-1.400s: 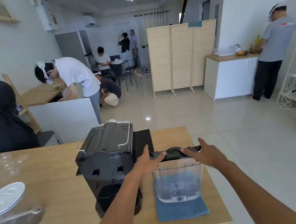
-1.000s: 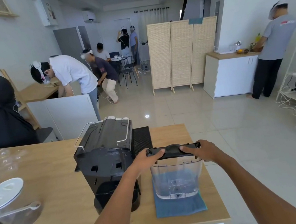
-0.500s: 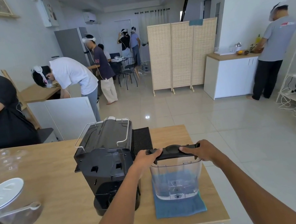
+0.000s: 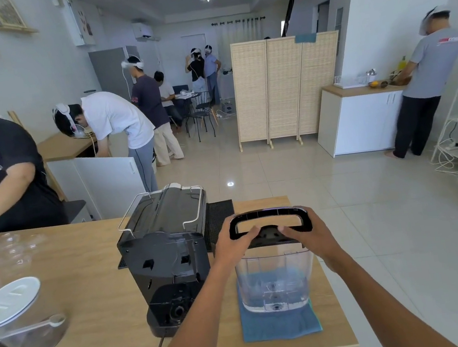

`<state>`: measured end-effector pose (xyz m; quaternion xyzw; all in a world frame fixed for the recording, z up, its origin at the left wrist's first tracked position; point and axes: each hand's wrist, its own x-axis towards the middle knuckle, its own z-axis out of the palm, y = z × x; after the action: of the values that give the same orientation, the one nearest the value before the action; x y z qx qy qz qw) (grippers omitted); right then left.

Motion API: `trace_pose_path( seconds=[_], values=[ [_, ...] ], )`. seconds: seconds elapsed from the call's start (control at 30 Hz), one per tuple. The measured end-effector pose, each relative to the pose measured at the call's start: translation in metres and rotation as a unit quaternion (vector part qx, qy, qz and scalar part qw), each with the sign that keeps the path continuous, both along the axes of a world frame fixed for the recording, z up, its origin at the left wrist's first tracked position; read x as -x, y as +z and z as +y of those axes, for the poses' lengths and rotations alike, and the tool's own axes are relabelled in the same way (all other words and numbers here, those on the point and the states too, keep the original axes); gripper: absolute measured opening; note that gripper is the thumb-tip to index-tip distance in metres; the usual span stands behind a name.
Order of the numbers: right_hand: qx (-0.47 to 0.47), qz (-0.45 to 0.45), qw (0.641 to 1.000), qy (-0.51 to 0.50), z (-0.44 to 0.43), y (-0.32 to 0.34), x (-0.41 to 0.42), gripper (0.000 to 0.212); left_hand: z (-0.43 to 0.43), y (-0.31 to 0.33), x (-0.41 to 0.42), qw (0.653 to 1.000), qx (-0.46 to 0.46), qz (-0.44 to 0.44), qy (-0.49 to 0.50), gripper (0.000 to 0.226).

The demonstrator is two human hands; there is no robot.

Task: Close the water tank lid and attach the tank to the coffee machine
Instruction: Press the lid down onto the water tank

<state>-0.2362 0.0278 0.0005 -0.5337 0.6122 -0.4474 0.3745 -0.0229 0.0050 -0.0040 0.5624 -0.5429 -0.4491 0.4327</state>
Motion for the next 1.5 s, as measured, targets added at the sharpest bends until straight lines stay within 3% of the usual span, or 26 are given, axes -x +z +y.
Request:
trace_pose_path(
  seconds=[0.1,0.27,0.43,0.73,1.07,1.23,1.5],
  values=[
    [0.005,-0.026,0.999,-0.033,0.003,0.002,-0.007,0.073,0.003,0.002,0.007,0.998,0.003,0.055,0.029,0.049],
    [0.034,-0.087,0.992,-0.085,0.002,0.000,-0.013,0.053,0.006,0.005,0.013,0.990,0.011,0.111,0.085,0.044],
    [0.033,-0.104,0.989,-0.100,0.006,0.000,-0.017,0.055,0.010,0.009,0.019,0.990,-0.003,0.111,0.090,0.055],
    [0.004,-0.080,0.996,-0.036,0.001,-0.007,-0.006,0.059,0.011,0.004,0.010,0.996,-0.005,0.085,0.041,0.060],
    [-0.033,0.033,0.995,0.084,0.015,-0.015,0.019,0.078,0.023,-0.012,-0.015,0.995,-0.012,-0.047,-0.085,0.080],
    [-0.016,0.100,0.986,0.129,0.018,-0.030,0.017,0.104,0.030,-0.027,-0.016,0.981,0.020,-0.144,-0.130,0.092],
    [0.022,0.127,0.984,0.121,0.016,-0.040,0.017,0.082,0.032,-0.027,-0.018,0.974,0.061,-0.179,-0.128,0.092]
  ],
)
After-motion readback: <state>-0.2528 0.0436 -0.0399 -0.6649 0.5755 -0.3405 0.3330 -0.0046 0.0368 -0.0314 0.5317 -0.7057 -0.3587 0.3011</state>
